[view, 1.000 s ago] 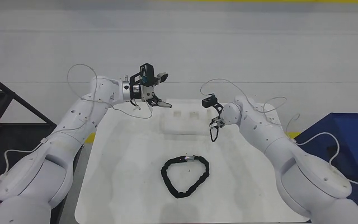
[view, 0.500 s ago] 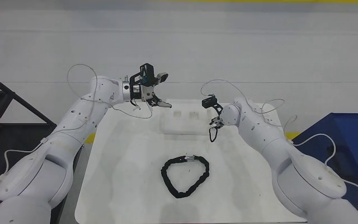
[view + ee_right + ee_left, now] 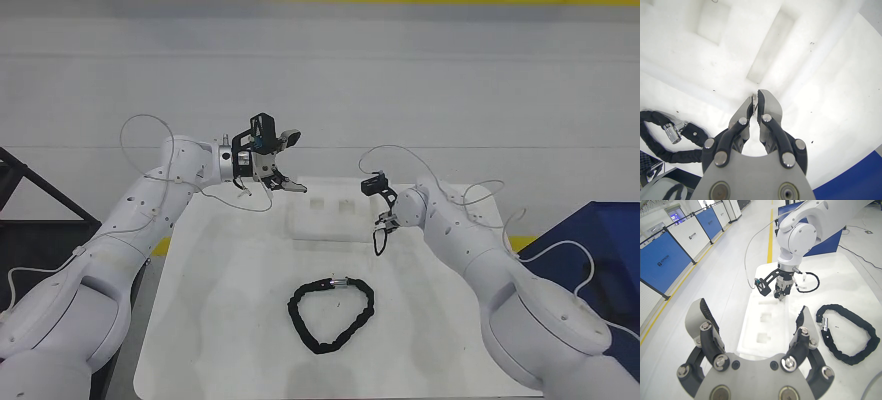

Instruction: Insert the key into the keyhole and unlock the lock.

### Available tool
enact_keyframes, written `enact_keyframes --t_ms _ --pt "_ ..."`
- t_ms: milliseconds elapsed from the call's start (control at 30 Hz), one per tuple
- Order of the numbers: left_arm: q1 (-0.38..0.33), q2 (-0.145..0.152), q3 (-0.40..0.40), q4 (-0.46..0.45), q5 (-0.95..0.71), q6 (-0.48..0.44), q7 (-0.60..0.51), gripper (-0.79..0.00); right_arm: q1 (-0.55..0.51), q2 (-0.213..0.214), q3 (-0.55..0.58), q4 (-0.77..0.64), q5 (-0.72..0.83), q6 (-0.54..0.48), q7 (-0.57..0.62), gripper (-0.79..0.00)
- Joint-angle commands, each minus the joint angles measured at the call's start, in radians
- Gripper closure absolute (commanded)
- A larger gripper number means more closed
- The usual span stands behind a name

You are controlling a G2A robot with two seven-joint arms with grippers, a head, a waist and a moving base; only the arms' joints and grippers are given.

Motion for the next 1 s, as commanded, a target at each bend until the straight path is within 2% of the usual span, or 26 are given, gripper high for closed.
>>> enact_keyframes --t_ms 0,500,733,967 --pt "0.000 0.000 0.000 0.000 0.000 0.000 0.000 -0.785 0.000 -0.003 0.002 0.005 -0.004 0.002 0.001 0.000" --pt "0.000 0.000 0.000 0.000 0.000 0.000 0.000 -0.785 0.063 -0.022 0.003 -0.013 -0.092 0.021 0.070 0.000" --pt "0.000 0.000 0.000 0.000 0.000 0.000 0.000 -0.785 0.089 -0.014 0.057 -0.003 -0.026 0.007 0.101 0.000" --pt "0.000 0.000 0.000 0.000 0.000 0.000 0.000 -0.785 0.110 0.018 0.136 -0.022 0.069 -0.054 0.121 0.000"
